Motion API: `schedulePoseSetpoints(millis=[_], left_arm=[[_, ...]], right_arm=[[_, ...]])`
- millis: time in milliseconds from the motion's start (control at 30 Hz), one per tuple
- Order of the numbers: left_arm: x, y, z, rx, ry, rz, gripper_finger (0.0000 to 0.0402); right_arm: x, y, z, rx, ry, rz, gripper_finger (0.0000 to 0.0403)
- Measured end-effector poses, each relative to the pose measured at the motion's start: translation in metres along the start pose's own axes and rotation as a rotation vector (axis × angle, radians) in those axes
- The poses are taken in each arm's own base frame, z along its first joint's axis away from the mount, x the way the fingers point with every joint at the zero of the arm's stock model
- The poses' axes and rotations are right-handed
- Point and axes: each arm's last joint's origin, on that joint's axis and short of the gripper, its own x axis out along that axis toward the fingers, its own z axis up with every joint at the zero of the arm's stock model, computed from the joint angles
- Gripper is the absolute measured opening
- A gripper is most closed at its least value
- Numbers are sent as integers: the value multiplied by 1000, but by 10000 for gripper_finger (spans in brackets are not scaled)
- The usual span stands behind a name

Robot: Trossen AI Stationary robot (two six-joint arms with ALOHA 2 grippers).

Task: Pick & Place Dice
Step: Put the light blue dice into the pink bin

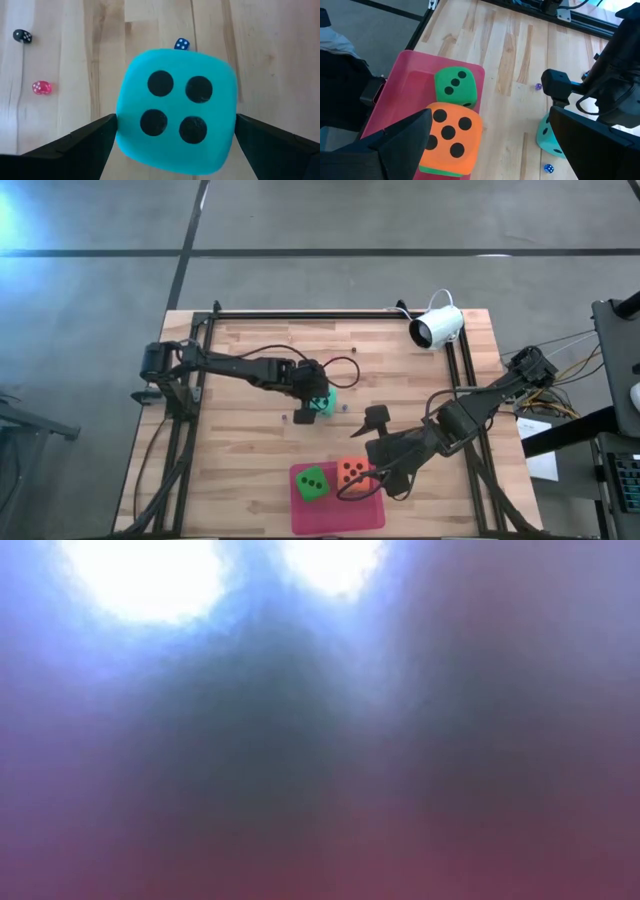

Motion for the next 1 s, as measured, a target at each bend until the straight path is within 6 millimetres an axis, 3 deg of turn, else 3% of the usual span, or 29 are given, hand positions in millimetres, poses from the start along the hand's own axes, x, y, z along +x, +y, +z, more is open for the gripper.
schedulePoseSetpoints(millis=[467, 1000], left_arm=[[3, -2, -3, -55, -19, -31, 399], [1, -8, 1, -3, -38, -58, 399]], right_arm=[[0, 0, 0, 0, 0, 0, 400], [0, 0, 0, 0, 0, 0, 400]])
